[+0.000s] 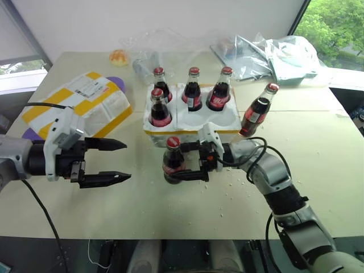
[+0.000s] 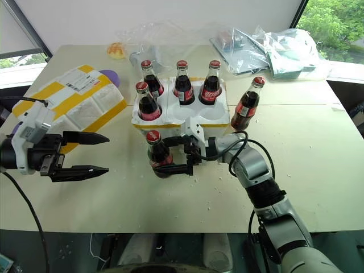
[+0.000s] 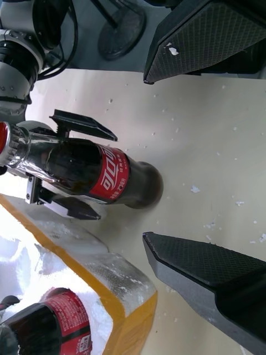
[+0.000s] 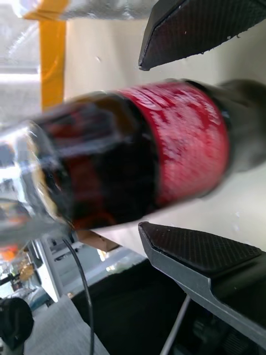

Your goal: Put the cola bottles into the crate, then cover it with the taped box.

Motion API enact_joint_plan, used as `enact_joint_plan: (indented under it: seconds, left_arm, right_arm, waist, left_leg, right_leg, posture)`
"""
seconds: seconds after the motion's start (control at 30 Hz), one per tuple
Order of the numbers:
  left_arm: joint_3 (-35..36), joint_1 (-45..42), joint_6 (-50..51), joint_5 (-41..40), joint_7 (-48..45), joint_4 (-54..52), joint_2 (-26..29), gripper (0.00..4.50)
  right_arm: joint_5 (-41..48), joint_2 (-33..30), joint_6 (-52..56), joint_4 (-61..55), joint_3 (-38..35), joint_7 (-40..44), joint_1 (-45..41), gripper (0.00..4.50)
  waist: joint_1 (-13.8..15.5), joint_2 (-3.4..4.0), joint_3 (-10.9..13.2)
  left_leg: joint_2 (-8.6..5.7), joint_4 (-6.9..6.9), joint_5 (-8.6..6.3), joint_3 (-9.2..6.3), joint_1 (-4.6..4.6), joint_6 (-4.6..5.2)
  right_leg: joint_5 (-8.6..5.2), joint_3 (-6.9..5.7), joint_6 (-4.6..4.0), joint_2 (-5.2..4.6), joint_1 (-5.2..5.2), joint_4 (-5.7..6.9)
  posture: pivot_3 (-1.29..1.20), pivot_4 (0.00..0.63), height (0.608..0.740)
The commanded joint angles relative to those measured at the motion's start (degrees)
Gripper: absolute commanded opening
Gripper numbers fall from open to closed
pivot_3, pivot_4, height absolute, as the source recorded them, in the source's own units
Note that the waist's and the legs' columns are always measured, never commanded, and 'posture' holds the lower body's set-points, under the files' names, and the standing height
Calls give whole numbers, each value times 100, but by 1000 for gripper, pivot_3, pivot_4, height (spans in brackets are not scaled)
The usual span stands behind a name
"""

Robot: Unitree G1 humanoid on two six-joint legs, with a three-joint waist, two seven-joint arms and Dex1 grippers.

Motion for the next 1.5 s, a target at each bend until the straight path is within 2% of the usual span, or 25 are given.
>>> enact_joint_plan:
  seconds: [0.03, 0.1, 0.2, 0.27, 0.3, 0.5, 0.63, 0.77, 0.93, 1.17, 1.5]
  left_arm:
    - [58, -53, -89, -53, 69, -102, 109, 4469]
    - [44, -79, -122, -28, 89, -63, 120, 4469]
    - [13, -90, -173, 16, 110, -21, 133, 4500]
    - [-11, -106, -202, 31, 118, -2, 133, 4500]
    - [-28, -119, -217, 39, 120, 12, 135, 4500]
    - [-203, -237, -347, 111, 116, 150, 132, 4500]
    - [-299, -288, -413, 144, 98, 169, 127, 4500]
    - [-391, -388, -452, 171, 90, 199, 107, 4500]
    - [-495, -476, -539, 204, 120, 231, 61, 4500]
    - [-559, -505, -620, 224, 223, 210, 4, 4500]
    - [-416, -390, -587, 135, 372, 74, -9, 4500]
  right_arm:
    - [6, 124, -63, 28, -22, 12, -123, 4500]
    - [-2, 155, -70, 40, -3, 60, -118, 4500]
    - [85, 197, 67, -58, -30, 62, -68, 3641]
    - [134, 191, 136, -199, -31, 84, -1, 2729]
    - [140, 182, 155, -259, -26, 90, 30, 2633]
    - [253, 116, 330, -518, -169, 22, 80, 2633]
    - [652, -78, 714, -961, -536, -23, -83, 2633]
    - [1239, -298, 1183, -1151, -1123, -135, -624, 2633]
    - [1577, -408, 1417, -426, -1797, -296, -1661, 2633]
    - [886, -438, 576, 923, -1819, -320, -2353, 2633]
    - [-49, -142, -570, 2465, -1698, -598, -2685, 2633]
  waist:
    - [0, 0, 0]
    - [5, 0, 0]
    - [2, 0, 0]
    - [1, 0, -1]
    - [1, -1, -1]
    - [-6, 0, -1]
    - [1, 2, 0]
    - [10, 4, 2]
    - [-7, 6, 3]
    - [-4, 6, 3]
    - [-73, 9, 5]
  left_leg:
    - [1, -1, 0, 0, 0, 0]
    - [1, -2, 0, 0, 0, 0]
    - [1, -2, 0, 0, 0, -1]
    - [1, -1, 1, 0, 0, -2]
    - [1, -2, 1, -1, 1, -2]
    - [4, -10, 1, -1, 1, -2]
    - [4, -9, 1, -1, -2, -2]
    - [4, -6, 1, -1, -5, -2]
    - [14, -6, 2, -3, -5, -3]
    - [52, -19, 2, 4, -6, -3]
    - [64, -19, 2, 26, -19, -3]
  right_leg:
    - [0, 0, 0, 1, 0, 0]
    - [1, 0, 2, 1, -1, 0]
    - [2, 0, 4, 1, -1, 0]
    - [3, 0, 3, 2, -1, 1]
    - [2, 0, 2, 2, 0, 1]
    - [3, 0, 4, 5, -5, -1]
    - [3, 0, 3, 5, -6, -1]
    - [3, 0, 0, 5, -7, -1]
    - [8, 1, -14, 16, -14, -1]
    - [15, 1, -21, 55, -23, -5]
    - [24, 17, -32, 66, -54, 4]
  posture:
    - [0, 150, 737]
    - [0, 150, 737]
    - [0, 150, 737]
    - [0, 150, 737]
    - [0, 150, 737]
    - [0, 150, 737]
    - [0, 150, 737]
    - [0, 150, 737]
    - [0, 150, 737]
    - [0, 150, 737]
    - [0, 150, 737]
